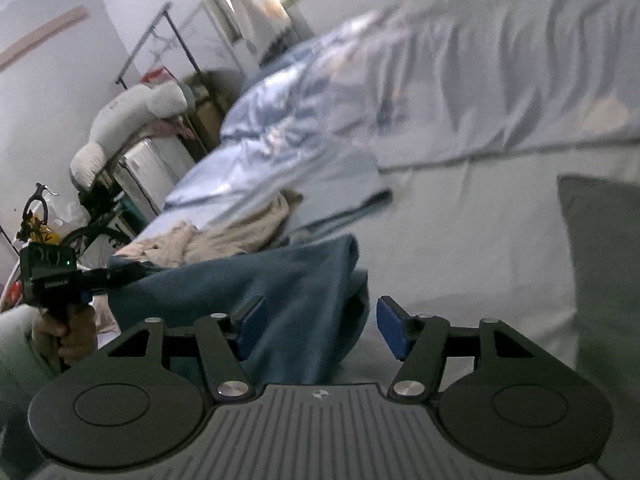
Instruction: Fold clothes
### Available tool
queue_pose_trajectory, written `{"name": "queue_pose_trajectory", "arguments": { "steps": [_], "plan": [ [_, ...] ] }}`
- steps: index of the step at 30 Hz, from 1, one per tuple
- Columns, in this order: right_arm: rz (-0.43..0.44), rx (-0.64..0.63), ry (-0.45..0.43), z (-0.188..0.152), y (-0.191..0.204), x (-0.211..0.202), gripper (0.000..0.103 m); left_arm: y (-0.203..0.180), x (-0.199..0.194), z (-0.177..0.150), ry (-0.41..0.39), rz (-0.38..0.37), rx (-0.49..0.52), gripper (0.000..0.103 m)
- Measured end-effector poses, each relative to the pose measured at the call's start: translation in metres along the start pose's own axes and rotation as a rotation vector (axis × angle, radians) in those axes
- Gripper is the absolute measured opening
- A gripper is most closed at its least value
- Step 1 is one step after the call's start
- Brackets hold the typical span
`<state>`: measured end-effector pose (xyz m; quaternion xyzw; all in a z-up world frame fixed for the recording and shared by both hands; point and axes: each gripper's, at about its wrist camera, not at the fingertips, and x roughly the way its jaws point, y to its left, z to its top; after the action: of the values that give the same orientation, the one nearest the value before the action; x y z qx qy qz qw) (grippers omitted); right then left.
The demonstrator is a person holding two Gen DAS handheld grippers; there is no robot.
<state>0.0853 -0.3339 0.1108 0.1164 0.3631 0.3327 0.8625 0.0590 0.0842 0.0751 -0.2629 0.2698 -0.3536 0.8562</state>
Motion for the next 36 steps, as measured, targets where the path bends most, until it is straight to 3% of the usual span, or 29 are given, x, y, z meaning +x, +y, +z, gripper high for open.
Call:
{"name": "queue_pose_trajectory", "arguments": {
  "steps": [2,8,13,18,19,20,21,22,26,32,36],
  "plan": [
    [-0.017,0.029,0.045,0.010,-0.014,0.021,0.063,0.020,0.010,0.006,-0.001,0.027,-0.049,0.006],
    [0.140,0.191,0.171,0.017,-0.068,0.073,0.064,0.050,0.031,0.013,0.037,0.051,-0.084,0.006],
    [0.286,0.282,0.278,0.010,-0.097,0.108,0.071,0.066,0.034,0.005,0.044,0.053,-0.114,0.006],
    [0.356,0.299,0.298,0.007,-0.105,0.118,0.072,0.072,0.036,0.003,0.037,0.042,-0.131,0.006],
    [0.362,0.283,0.295,0.008,-0.103,0.118,0.064,0.072,0.036,0.003,0.034,0.042,-0.132,0.006],
    [0.368,0.249,0.272,0.009,-0.098,0.116,0.041,0.071,0.036,0.003,0.034,0.046,-0.128,0.006],
    [0.373,0.215,0.249,0.010,-0.094,0.113,0.029,0.070,0.036,0.003,0.032,0.047,-0.124,0.006],
    [0.342,0.165,0.221,0.012,-0.087,0.107,0.020,0.068,0.035,0.003,0.031,0.049,-0.119,0.006],
    [0.213,-0.034,0.081,0.022,-0.050,0.069,0.012,0.049,0.025,0.009,0.014,0.061,-0.070,0.006],
    [0.043,-0.242,-0.119,0.024,0.024,-0.006,0.011,-0.009,-0.008,0.017,-0.061,0.062,0.058,0.006],
    [-0.097,-0.395,-0.219,-0.004,0.092,-0.061,0.010,-0.064,-0.042,0.003,-0.141,0.063,0.228,0.006]
  ]
}}
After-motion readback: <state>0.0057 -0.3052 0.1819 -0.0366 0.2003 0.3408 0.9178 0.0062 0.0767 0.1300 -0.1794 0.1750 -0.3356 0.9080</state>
